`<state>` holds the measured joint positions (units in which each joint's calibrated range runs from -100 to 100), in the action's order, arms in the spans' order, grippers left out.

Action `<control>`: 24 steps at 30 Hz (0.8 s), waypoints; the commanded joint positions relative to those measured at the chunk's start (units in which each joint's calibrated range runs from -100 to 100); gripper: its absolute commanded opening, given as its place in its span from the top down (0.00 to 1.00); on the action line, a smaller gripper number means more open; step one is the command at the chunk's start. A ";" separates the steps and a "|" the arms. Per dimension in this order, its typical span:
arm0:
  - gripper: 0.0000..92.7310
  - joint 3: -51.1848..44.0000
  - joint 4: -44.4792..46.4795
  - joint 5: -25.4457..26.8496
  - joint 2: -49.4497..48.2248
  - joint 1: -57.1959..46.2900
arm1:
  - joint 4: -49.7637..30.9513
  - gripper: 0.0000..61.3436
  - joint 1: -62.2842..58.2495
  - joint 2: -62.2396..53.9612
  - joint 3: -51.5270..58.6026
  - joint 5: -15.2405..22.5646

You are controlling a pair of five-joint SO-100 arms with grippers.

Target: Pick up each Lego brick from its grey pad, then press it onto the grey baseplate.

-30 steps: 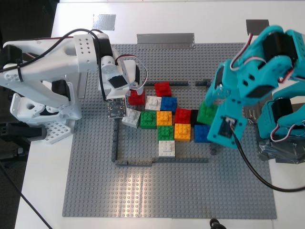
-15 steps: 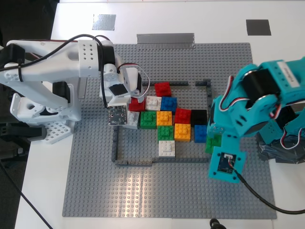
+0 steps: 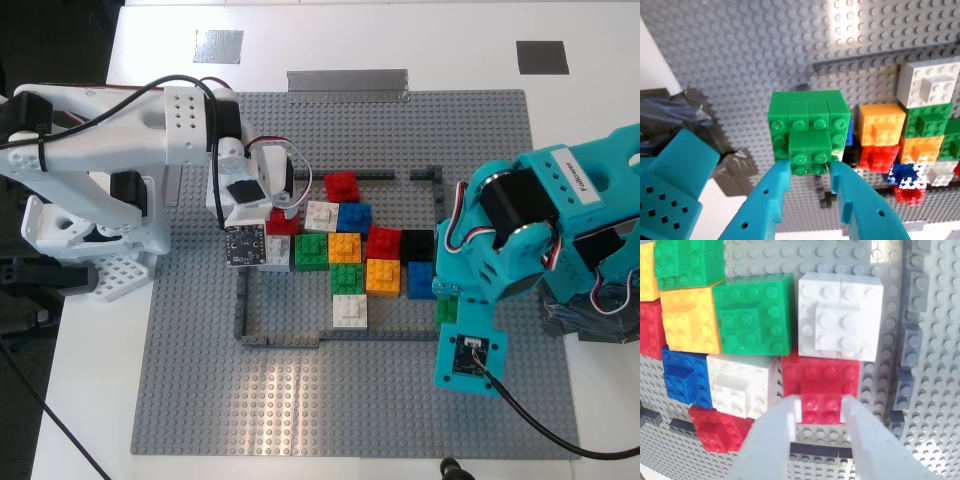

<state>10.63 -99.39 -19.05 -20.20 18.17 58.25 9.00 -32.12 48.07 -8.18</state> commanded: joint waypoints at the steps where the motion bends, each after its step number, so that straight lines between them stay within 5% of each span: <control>1: 1.00 -0.21 0.61 -0.02 -0.31 1.39 | -1.86 0.95 -0.40 -1.01 0.11 0.93; 15: 1.00 9.28 9.97 0.27 -0.23 1.60 | -4.14 0.98 -0.62 -1.61 1.28 1.86; 24: 1.00 11.08 12.65 0.51 -1.08 1.53 | -2.84 0.67 -1.27 -2.04 1.64 0.98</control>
<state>21.85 -87.74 -19.05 -20.20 19.42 54.71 8.00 -32.12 50.19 -6.82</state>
